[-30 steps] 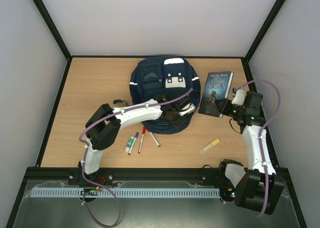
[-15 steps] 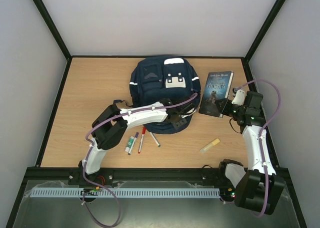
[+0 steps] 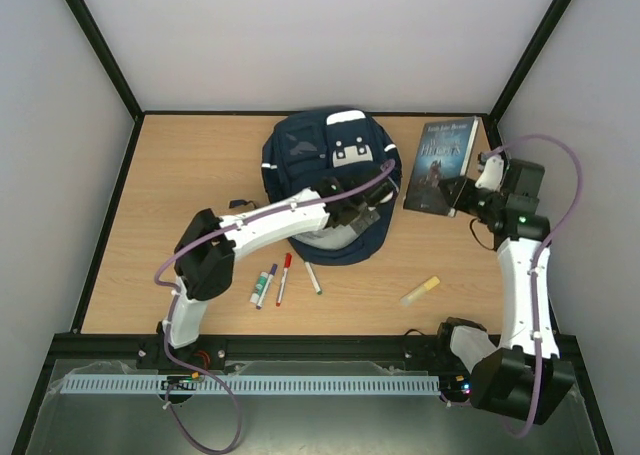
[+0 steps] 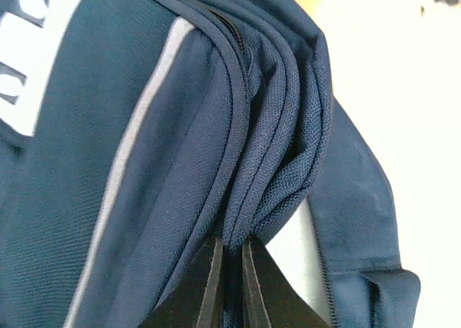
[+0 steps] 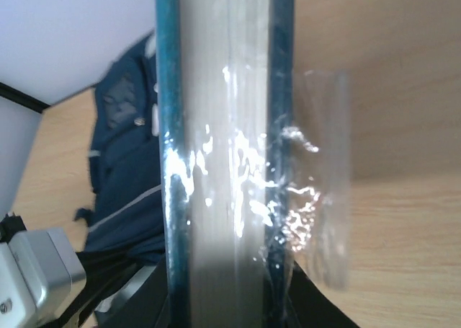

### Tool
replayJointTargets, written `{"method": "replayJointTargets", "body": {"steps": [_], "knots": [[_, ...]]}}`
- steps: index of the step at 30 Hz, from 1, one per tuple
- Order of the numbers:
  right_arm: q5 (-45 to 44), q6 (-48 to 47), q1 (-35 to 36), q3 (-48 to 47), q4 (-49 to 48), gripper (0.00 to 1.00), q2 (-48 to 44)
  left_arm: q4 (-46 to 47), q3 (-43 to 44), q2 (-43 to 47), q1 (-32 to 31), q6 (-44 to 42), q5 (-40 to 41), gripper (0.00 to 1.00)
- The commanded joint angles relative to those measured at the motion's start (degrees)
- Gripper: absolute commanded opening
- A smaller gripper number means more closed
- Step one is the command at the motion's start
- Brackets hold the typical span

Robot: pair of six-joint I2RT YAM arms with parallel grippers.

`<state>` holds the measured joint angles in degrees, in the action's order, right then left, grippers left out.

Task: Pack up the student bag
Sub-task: Place the book in the student bag.

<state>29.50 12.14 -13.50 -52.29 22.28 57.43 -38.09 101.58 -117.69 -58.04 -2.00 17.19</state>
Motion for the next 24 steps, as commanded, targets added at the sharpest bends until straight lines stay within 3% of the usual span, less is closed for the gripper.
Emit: {"method": "replayJointTargets", "body": {"steps": [1,9,14,19,24], "knots": [[7.82,1.35,-0.21,-11.52,6.11,0.01,0.43,2.84,5.98,6.79,2.62,0.05,5.85,0.03],[21.64,2.5,-0.21,-15.42,23.03,0.01,4.06,5.45,11.4,7.78,4.41,-0.04,5.69,0.02],[25.27,1.27,-0.21,-13.5,29.81,0.01,4.95,5.88,14.25,7.24,5.68,0.26,5.22,0.03],[29.15,1.58,-0.15,-7.15,32.44,0.01,4.26,6.41,15.72,7.03,6.91,1.57,3.0,0.02],[30.08,5.89,2.67,0.06,28.66,0.01,2.45,6.64,15.75,6.58,7.09,1.99,2.23,0.02]]}}
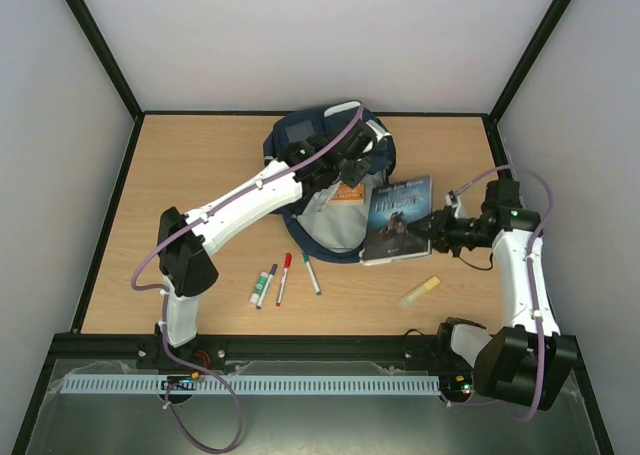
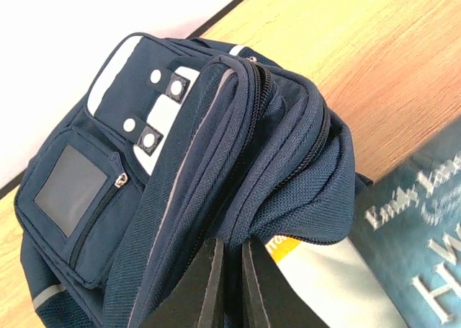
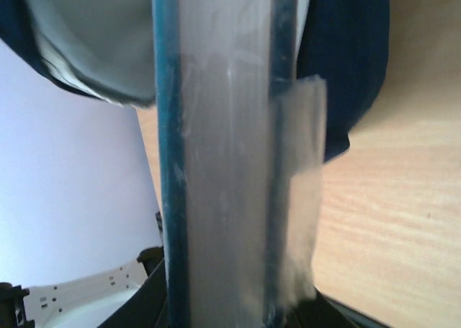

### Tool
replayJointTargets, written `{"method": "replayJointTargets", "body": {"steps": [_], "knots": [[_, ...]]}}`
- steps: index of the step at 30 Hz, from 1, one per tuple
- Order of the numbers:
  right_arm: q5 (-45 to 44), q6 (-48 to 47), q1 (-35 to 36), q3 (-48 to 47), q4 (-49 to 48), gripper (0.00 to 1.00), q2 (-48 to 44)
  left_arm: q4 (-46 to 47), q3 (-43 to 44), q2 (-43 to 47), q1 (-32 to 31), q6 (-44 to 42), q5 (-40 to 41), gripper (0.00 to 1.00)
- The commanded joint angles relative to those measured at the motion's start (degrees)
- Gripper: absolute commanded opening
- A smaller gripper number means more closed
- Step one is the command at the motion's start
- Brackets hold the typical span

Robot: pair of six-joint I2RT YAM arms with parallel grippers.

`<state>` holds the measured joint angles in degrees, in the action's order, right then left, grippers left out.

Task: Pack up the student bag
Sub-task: Place the book in the student bag.

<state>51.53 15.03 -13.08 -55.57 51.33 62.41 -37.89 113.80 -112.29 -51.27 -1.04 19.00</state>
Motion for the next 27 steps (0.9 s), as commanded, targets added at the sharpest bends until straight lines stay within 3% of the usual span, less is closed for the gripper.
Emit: {"method": "replayJointTargets", "body": {"steps": [1,8,20,27], "knots": [[8.14,3.95,3.11,4.51,-1.2,0.01,-3.0,6.36,3.58,1.05,0.41,1.04,0.37,0.02],[8.52,6.72,8.6,7.37,-6.66,0.01,-1.13,6.53,3.8,0.78,0.44,1.52,-0.65,0.03],[10.49,9.31,14.14,2.29,-19.01,0.01,10.42,5.88,4.53,2.06,0.39,2.38,-1.85,0.02],[10.43,7.61,18.27,-4.34,-20.82,0.01,19.74,5.2,6.14,1.9,0.43,2.79,-2.81,0.02]]}}
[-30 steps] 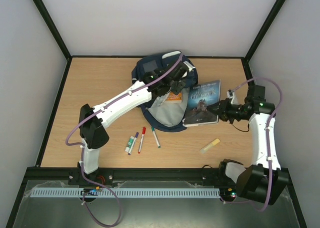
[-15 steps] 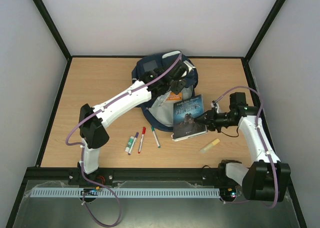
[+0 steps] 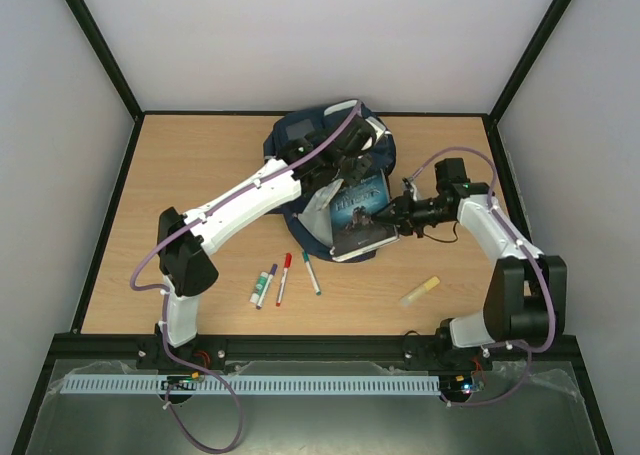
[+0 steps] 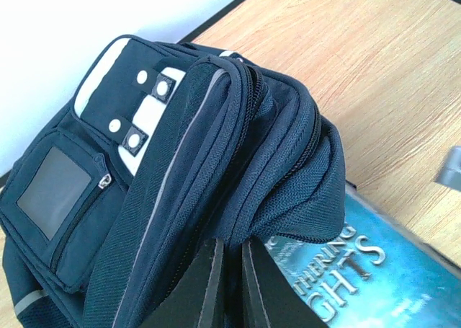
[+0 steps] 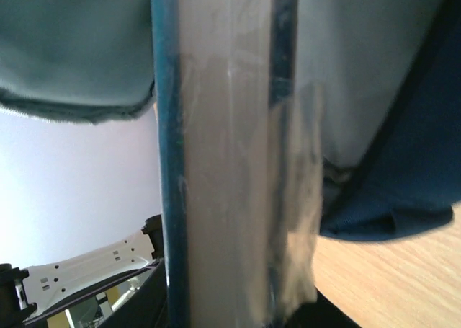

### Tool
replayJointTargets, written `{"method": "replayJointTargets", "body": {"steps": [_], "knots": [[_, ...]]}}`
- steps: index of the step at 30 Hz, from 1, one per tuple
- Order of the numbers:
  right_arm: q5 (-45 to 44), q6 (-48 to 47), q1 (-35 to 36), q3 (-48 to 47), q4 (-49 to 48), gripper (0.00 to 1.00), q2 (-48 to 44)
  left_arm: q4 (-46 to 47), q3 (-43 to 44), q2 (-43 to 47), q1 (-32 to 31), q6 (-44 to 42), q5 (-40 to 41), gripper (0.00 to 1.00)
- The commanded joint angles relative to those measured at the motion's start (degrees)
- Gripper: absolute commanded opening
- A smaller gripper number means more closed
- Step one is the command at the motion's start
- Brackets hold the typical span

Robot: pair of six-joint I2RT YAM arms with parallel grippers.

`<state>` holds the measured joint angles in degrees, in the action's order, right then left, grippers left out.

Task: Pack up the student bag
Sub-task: Place the book in the student bag.

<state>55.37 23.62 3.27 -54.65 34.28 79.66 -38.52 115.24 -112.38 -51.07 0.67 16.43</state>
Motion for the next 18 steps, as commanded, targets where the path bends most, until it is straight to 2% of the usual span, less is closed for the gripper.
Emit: {"method": "replayJointTargets", "body": {"steps": [1,11,18], "knots": [[6.59,-0.87,2.36,-5.75,-4.28,0.01,3.52,5.87,4.85,1.92,0.24,1.13,-0.39,0.02],[5.37,3.75,4.0,-7.32,-15.63,0.01,12.86,5.33,5.44,1.61,0.24,1.09,-0.87,0.02],[1.51,0.98,4.06,-7.32,-15.07,0.05,18.52,4.87,5.11,1.87,0.21,1.07,-0.89,0.02]]}}
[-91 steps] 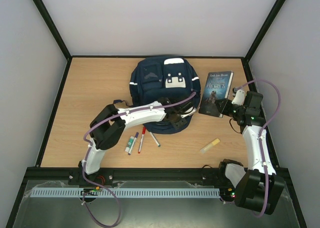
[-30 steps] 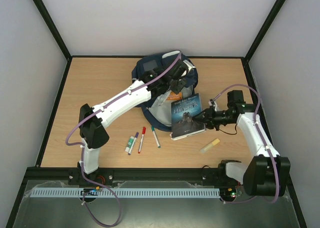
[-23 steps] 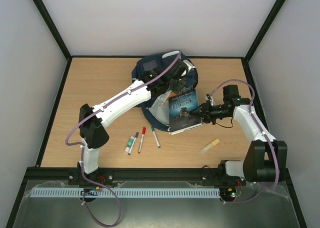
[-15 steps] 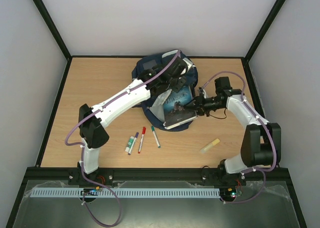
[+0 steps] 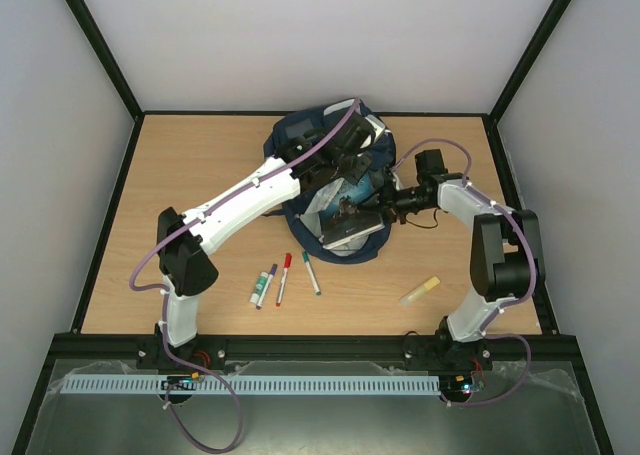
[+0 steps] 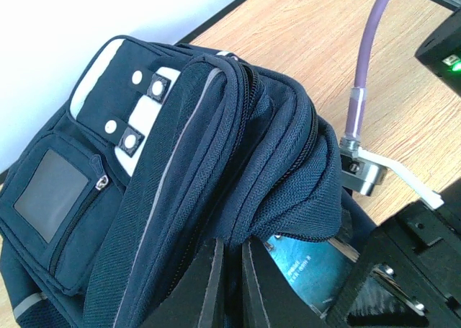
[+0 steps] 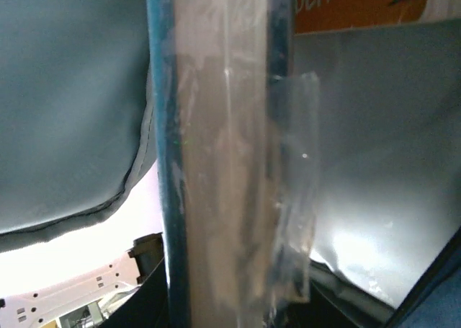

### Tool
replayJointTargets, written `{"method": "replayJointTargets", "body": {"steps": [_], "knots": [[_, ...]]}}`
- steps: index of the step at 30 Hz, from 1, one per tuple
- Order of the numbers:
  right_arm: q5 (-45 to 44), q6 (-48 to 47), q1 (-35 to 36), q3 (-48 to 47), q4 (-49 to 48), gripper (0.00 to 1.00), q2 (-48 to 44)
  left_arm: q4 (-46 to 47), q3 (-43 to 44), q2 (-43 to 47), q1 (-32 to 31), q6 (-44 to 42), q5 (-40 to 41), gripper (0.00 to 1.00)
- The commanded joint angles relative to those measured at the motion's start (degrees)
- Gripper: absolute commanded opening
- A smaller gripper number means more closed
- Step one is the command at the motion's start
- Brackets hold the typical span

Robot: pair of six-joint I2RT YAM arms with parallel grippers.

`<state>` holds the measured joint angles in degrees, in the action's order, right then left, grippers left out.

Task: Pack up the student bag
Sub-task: Place the book in the student bag.

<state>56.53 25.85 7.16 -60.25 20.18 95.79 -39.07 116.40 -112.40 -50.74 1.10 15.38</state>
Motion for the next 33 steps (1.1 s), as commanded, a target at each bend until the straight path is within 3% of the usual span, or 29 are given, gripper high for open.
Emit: {"method": "replayJointTargets", "body": {"steps": [1,9,20,26,33], "knots": [[0.22,-1.62,0.17,-1.66,-0.64,0.06,2.93,5.41,3.85,1.92,-0.14,0.69,0.22,0.02],[-0.17,-0.67,0.18,-0.89,-1.5,0.44,4.31,5.47,2.68,2.67,-0.11,1.42,-0.23,0.02],[-9.47,-6.21,0.19,0.5,2.97,0.72,-1.87,5.86,0.84,4.02,-0.09,1.45,0.05,0.02],[-15.98,-13.08,0.22,1.26,6.46,0.73,-7.55,6.22,-0.18,4.73,-0.07,1.49,0.18,0.02],[-22.16,-28.25,0.73,3.64,13.93,0.64,-13.64,6.33,-0.65,4.78,-0.09,1.53,0.1,0.02]]}}
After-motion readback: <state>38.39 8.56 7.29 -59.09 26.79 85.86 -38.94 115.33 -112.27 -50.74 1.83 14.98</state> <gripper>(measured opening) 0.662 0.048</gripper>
